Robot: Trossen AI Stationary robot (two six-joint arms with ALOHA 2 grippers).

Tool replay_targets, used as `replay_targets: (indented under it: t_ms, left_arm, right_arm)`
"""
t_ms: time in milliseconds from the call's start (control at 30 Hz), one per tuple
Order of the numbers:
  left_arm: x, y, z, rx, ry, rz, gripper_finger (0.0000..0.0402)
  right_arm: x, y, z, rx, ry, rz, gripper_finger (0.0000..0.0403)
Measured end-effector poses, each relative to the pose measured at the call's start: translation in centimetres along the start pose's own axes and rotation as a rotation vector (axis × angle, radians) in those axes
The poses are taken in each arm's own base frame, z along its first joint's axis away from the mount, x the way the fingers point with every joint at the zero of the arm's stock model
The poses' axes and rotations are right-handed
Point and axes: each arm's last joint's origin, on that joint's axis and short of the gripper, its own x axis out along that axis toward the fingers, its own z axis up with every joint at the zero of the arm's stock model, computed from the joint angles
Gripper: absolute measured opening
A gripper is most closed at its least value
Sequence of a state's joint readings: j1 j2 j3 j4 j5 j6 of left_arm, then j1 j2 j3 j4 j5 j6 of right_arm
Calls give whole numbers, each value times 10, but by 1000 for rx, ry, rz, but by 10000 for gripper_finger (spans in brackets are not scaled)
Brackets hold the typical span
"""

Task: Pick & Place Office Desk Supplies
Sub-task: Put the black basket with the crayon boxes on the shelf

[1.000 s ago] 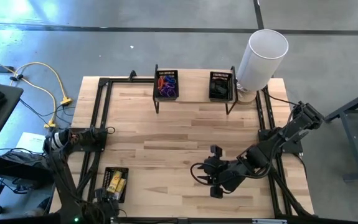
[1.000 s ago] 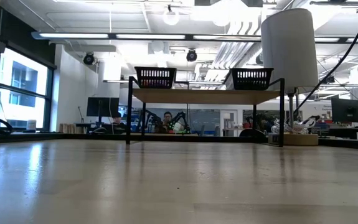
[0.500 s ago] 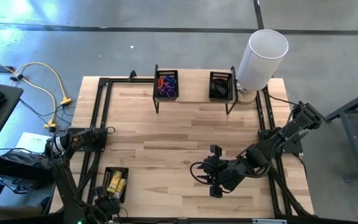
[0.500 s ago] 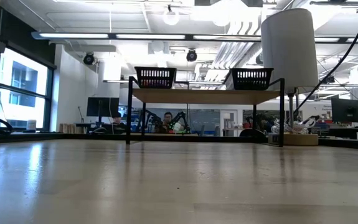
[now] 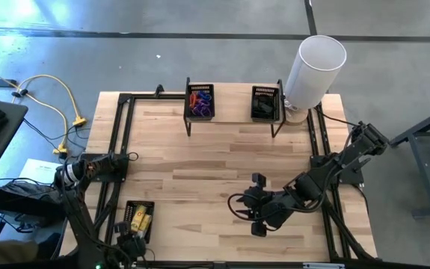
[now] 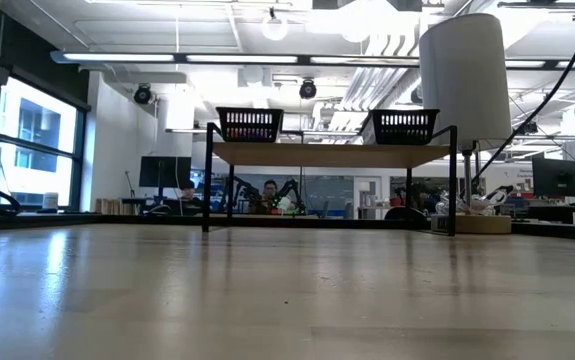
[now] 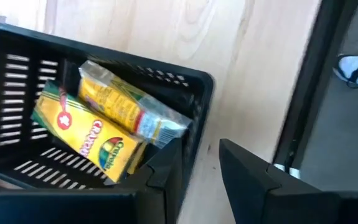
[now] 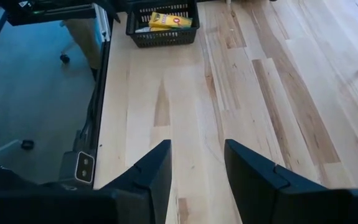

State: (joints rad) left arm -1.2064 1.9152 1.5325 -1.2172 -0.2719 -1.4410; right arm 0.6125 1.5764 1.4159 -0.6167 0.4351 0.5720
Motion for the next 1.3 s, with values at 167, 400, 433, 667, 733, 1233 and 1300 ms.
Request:
replay_targets:
  t_ms: [167,400,433,667,733,1233,1300]
  left_arm:
    - [3,1,-1,1,1,8,101]
    - [3,0,0,2,-5,-1,101]
    - [3,0,0,2,-5,0,101]
    - [9,-2,2,-8,-9,-30,101]
    - [12,-2,3,-2,-11,-34,101]
    - [30,6,7,80,48,4,82]
    - [31,7,9,104,77,2,61]
  right_arm:
    - [0,0,0,0,0,0,136]
    - [0,0,0,2,0,0,136]
    - [0,0,0,2,0,0,136]
    - [0,0,0,2,0,0,136]
    - [0,0,0,2,1,1,136]
    - [0,0,-1,-2,16,14,136]
    - [0,0,-1,0,20,13,136]
